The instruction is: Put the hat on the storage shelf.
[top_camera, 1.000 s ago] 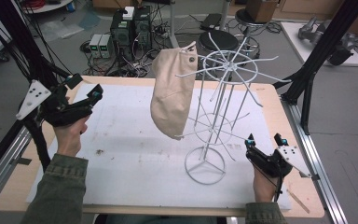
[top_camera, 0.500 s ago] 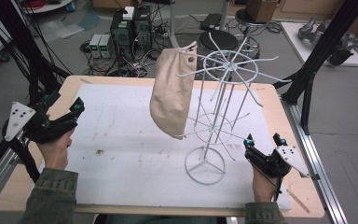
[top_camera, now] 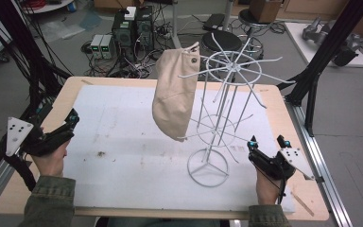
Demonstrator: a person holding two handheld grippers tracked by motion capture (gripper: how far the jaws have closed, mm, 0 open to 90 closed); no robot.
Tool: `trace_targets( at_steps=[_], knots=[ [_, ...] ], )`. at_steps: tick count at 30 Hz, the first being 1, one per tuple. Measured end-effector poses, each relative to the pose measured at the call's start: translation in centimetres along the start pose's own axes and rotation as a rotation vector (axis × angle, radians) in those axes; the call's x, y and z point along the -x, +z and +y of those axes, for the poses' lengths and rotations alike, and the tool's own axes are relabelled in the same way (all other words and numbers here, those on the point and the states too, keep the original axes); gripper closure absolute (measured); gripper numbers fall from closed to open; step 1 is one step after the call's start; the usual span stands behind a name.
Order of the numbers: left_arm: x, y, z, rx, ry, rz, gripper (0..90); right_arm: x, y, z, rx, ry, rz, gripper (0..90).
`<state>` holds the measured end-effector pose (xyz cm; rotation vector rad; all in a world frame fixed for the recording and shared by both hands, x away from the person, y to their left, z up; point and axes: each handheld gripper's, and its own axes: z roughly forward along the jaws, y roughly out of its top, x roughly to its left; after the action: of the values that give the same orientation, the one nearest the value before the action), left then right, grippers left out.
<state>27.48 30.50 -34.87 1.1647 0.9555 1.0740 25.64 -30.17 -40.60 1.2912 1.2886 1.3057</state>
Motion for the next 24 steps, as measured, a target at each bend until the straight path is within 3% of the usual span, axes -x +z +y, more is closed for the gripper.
trace_targets(
  at_steps=[9,24],
  knots=[
    [-1.4,-1.8,-2.0,-0.03,0.032,0.081,18.0,-0.1,0.0,0.0,-0.004,0.003,0.002,7.5],
    [-3.3,-4.3,-5.9,-0.084,-0.031,0.139,17.4,-0.3,0.1,-0.1,-0.008,0.001,0.009,7.5]
  ],
)
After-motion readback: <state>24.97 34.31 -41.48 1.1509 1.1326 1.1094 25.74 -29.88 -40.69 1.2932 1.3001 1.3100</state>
